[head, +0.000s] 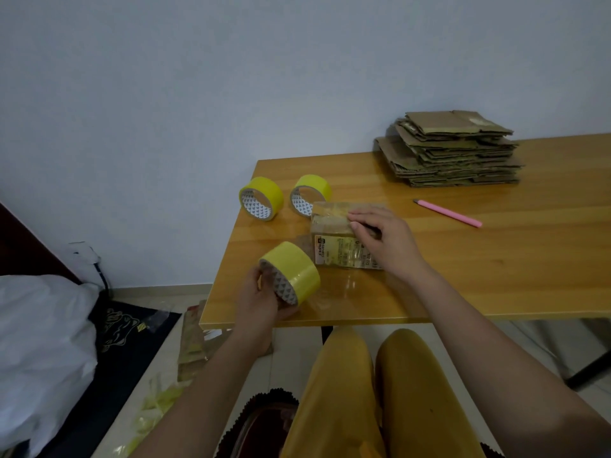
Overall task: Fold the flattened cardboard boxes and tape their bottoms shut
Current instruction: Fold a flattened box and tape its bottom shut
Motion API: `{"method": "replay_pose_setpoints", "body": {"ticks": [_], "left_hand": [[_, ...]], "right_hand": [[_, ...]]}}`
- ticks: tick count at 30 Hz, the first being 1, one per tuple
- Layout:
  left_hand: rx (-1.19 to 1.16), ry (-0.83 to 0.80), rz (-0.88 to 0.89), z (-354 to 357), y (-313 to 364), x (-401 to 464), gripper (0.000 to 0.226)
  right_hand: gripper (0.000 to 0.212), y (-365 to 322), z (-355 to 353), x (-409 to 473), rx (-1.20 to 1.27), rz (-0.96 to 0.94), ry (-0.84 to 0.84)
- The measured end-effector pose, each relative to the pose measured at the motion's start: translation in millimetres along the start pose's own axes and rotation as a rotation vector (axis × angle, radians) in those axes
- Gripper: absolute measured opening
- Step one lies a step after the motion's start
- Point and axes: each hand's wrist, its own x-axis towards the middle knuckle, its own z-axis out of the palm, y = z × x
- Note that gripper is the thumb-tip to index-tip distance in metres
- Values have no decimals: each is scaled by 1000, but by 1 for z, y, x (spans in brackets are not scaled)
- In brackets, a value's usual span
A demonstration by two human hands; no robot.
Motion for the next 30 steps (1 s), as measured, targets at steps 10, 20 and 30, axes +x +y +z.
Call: {"method": "replay_pose_setpoints", "body": {"ticks": [10,20,30], "left_hand": [[67,63,185,9,2,6,20],[-194,-62,238,43,71,20,25],[-367,-231,102,97,113,45,26]], "right_hand": [[24,2,-3,2,5,29,-42],[23,2,-5,6,33,69,-88],[55,-16,-38,13,432,465,-213]]}}
